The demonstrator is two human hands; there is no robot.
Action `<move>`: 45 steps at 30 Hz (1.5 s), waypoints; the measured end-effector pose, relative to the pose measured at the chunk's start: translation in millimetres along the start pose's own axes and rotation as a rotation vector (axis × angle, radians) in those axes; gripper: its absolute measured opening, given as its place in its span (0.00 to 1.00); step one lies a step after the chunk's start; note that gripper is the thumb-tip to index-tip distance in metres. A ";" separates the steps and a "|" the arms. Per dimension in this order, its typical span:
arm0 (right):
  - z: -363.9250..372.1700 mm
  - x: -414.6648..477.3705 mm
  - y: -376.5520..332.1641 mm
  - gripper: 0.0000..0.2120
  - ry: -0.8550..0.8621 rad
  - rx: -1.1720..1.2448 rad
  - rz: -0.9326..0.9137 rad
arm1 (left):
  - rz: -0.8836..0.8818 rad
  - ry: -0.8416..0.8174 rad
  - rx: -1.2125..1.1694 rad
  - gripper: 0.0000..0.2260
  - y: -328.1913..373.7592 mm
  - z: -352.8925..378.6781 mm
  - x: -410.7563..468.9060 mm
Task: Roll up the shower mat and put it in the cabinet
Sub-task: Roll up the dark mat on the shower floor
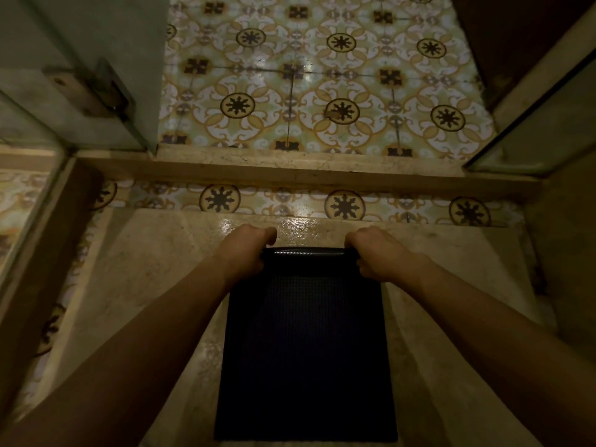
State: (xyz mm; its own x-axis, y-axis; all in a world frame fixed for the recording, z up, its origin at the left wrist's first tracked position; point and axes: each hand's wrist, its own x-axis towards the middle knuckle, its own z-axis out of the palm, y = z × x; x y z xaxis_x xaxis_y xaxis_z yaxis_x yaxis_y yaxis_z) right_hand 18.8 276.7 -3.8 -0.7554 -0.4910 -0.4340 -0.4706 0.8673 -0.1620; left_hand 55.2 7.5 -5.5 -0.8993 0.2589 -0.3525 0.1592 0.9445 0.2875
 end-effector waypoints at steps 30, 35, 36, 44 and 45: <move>-12.5 -14.7 0.6 0.10 -0.087 -0.036 -0.107 | 0.009 -0.211 0.074 0.13 9.8 -9.4 -8.4; -7.4 -17.9 -6.3 0.11 -0.047 0.033 -0.051 | 0.011 -0.182 0.134 0.14 15.6 -10.4 -8.7; -6.9 -18.6 -5.3 0.12 -0.038 0.042 -0.041 | 0.007 -0.199 0.130 0.14 16.3 -11.7 -8.4; -3.3 -20.6 -11.2 0.16 -0.148 0.011 -0.032 | 0.014 -0.237 0.116 0.10 22.4 -14.2 -7.8; -4.7 -20.6 -10.8 0.15 -0.166 0.023 -0.030 | 0.011 -0.220 0.113 0.11 19.3 -11.1 -8.7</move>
State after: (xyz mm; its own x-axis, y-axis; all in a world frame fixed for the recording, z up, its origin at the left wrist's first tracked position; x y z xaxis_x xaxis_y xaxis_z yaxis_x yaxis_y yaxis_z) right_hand 37.3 277.1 11.1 -0.6543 -0.4984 -0.5688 -0.4803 0.8548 -0.1965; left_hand 61.5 21.2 13.1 -0.7892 0.2950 -0.5387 0.2236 0.9549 0.1952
